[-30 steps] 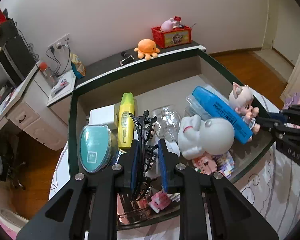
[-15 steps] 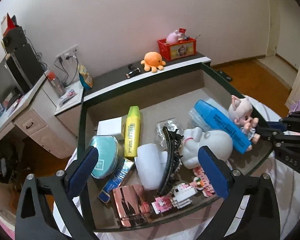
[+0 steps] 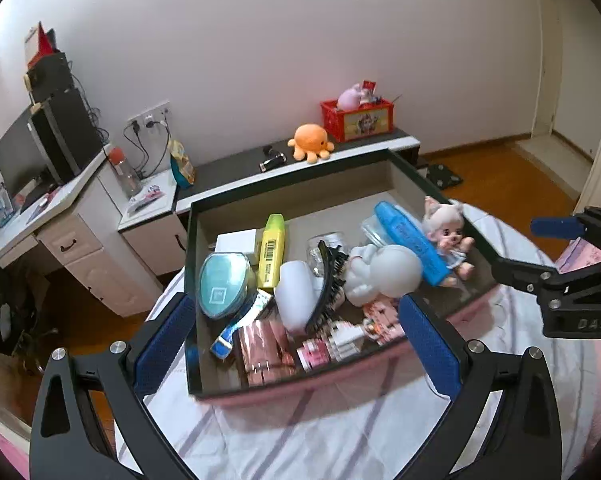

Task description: Organize rigid objects

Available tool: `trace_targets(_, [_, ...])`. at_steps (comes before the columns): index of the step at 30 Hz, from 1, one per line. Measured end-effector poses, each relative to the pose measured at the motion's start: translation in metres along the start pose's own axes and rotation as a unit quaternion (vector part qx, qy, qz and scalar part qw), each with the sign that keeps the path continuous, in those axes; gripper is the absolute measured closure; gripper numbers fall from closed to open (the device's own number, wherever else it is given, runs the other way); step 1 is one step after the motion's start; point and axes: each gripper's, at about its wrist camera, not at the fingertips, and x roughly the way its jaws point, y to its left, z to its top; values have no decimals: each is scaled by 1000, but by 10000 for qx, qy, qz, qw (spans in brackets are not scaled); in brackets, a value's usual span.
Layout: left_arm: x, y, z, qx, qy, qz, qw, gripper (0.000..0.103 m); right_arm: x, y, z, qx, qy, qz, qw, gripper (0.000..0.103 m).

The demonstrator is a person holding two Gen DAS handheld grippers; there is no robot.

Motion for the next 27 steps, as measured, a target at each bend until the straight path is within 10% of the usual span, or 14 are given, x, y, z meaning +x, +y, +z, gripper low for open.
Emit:
trace_targets(7, [-48,6,-13,-430,-286,-15,9987,0,-64,27,-12,-117,-839,129,9963,0])
trace_targets(27, [-211,-17,-81,-814,-1606,459,9826,0,-190,90,-90,-430,-2280,48,9727,0])
